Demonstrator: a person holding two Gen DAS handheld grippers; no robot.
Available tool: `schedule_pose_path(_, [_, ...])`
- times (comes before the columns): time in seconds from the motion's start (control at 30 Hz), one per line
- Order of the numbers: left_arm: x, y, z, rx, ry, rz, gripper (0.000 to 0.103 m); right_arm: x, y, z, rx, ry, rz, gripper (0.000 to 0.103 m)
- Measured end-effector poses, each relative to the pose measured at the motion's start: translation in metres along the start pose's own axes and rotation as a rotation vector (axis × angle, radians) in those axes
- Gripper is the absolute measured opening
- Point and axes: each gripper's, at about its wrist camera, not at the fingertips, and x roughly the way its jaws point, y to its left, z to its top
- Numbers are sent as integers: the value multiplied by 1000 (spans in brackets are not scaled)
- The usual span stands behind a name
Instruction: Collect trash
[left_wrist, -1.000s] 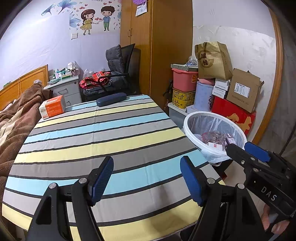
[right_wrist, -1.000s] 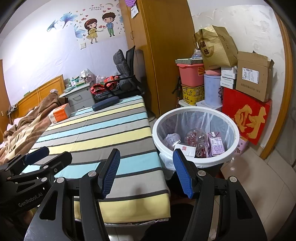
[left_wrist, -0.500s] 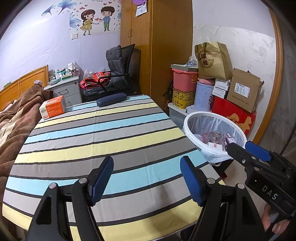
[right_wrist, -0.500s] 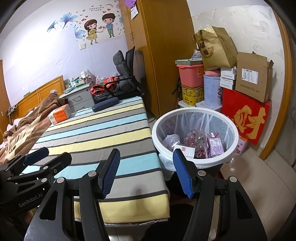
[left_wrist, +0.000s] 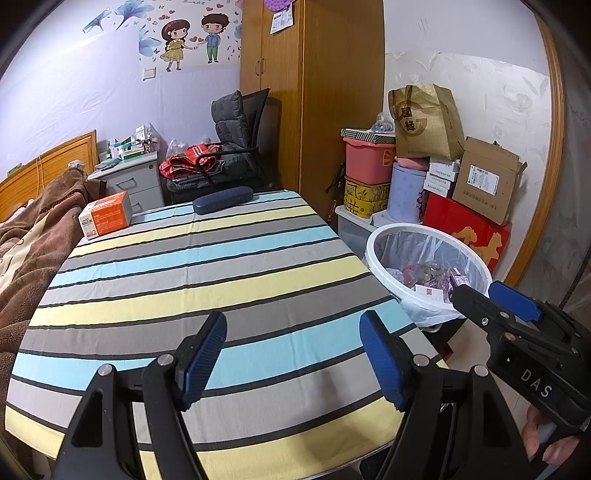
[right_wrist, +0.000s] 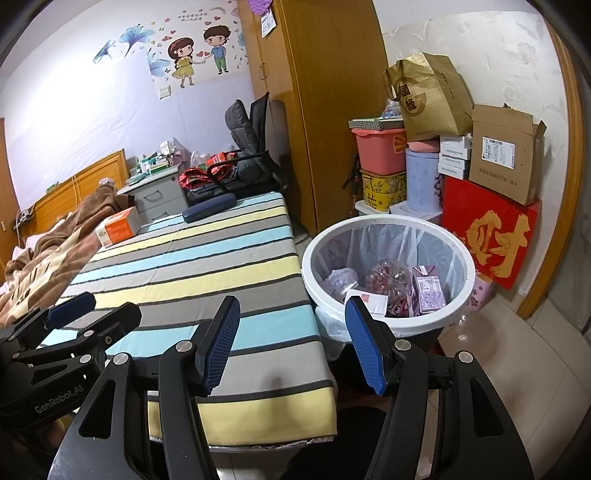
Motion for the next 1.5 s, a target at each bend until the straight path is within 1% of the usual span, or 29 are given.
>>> schedule_pose_path(1.5, [1,-3,0,-8,1,0,76,1,1,0,0,2,1,61])
